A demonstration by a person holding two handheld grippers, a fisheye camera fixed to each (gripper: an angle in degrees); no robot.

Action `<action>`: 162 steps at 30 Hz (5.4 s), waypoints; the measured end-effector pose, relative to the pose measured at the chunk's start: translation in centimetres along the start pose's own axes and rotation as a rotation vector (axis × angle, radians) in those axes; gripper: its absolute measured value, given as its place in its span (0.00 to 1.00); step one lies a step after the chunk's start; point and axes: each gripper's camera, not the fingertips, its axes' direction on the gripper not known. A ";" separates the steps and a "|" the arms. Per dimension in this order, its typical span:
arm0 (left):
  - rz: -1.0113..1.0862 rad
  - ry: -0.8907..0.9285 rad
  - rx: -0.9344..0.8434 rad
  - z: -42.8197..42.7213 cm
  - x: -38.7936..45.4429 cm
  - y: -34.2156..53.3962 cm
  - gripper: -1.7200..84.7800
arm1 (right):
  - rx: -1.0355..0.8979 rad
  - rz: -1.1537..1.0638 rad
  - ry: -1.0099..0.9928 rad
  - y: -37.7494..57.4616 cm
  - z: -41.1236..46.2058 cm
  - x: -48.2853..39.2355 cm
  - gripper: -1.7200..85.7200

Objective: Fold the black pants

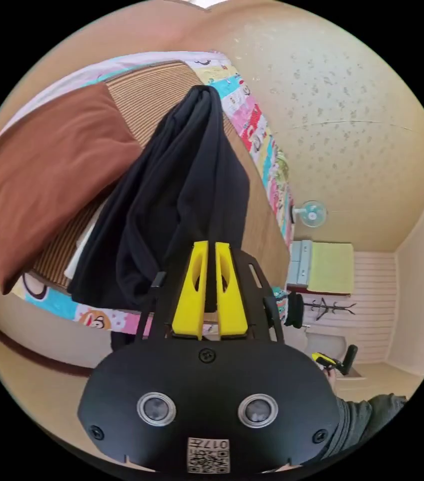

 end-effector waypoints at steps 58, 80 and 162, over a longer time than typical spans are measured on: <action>1.118 0.462 0.454 -5.2 56.6 5.5 0.01 | 0.790 -0.432 -0.165 -10.5 -19.9 2.2 0.09; 0.331 0.018 0.145 5.2 25.4 -0.9 0.01 | 0.700 0.967 0.385 -7.0 -17.8 29.7 0.11; 1.149 0.709 0.587 -8.0 50.2 25.4 0.06 | 1.478 -0.643 -0.230 26.3 -41.4 -0.1 0.07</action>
